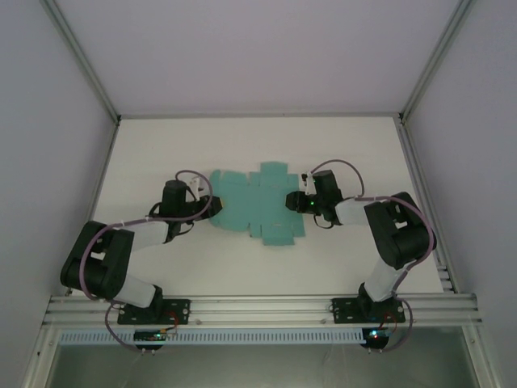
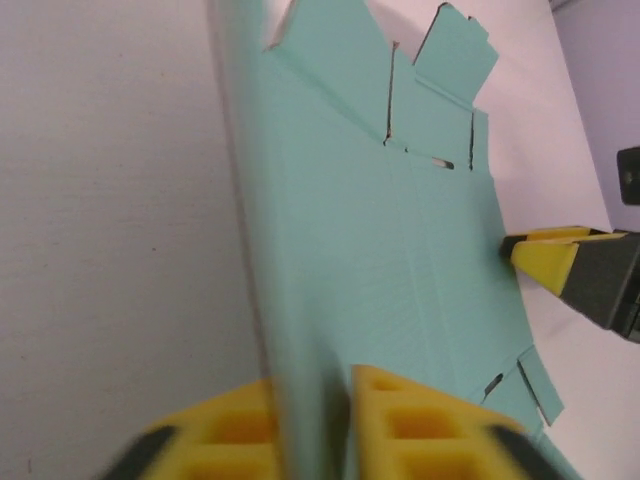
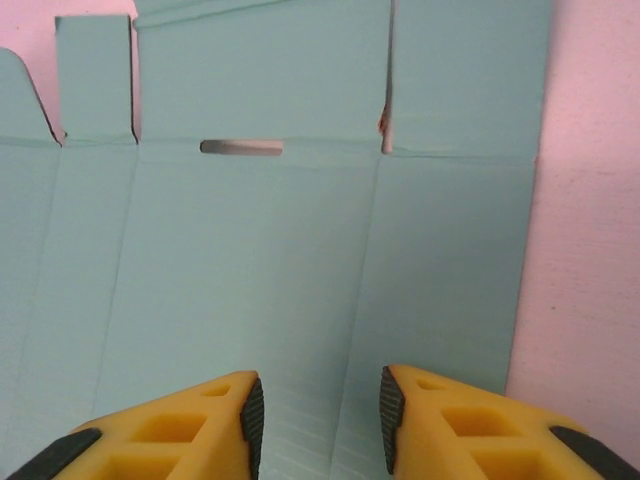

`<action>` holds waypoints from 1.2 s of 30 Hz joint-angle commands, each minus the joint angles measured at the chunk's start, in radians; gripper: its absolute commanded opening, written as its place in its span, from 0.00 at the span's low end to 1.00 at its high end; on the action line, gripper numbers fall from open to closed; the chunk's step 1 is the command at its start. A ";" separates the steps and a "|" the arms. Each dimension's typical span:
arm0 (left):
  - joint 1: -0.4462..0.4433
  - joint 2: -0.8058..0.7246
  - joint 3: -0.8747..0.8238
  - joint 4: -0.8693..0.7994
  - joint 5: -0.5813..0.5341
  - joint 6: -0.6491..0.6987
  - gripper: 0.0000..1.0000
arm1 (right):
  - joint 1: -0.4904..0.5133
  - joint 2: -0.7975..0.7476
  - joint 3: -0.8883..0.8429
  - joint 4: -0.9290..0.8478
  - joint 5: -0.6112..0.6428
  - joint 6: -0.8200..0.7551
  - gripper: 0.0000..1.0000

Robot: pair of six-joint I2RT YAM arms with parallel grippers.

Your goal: Assemble paper box

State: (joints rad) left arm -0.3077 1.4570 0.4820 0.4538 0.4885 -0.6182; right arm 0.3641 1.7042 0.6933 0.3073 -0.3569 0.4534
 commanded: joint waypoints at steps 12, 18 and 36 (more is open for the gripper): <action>0.025 -0.362 -0.045 0.127 0.111 -0.174 0.00 | -0.108 -0.538 -0.043 -0.452 -0.052 -0.085 0.79; 0.036 -0.520 -0.042 0.224 0.192 -0.314 0.00 | -0.168 -0.728 -0.117 -0.374 -0.232 0.013 0.81; 0.035 -0.633 -0.051 0.218 0.222 -0.389 0.00 | -0.199 -0.644 -0.038 -0.080 -0.532 0.122 0.21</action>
State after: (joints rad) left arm -0.2749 0.8448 0.4351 0.6319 0.6880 -1.0004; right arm 0.1696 1.0512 0.6270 0.1474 -0.8082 0.5510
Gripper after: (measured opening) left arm 0.055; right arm 0.231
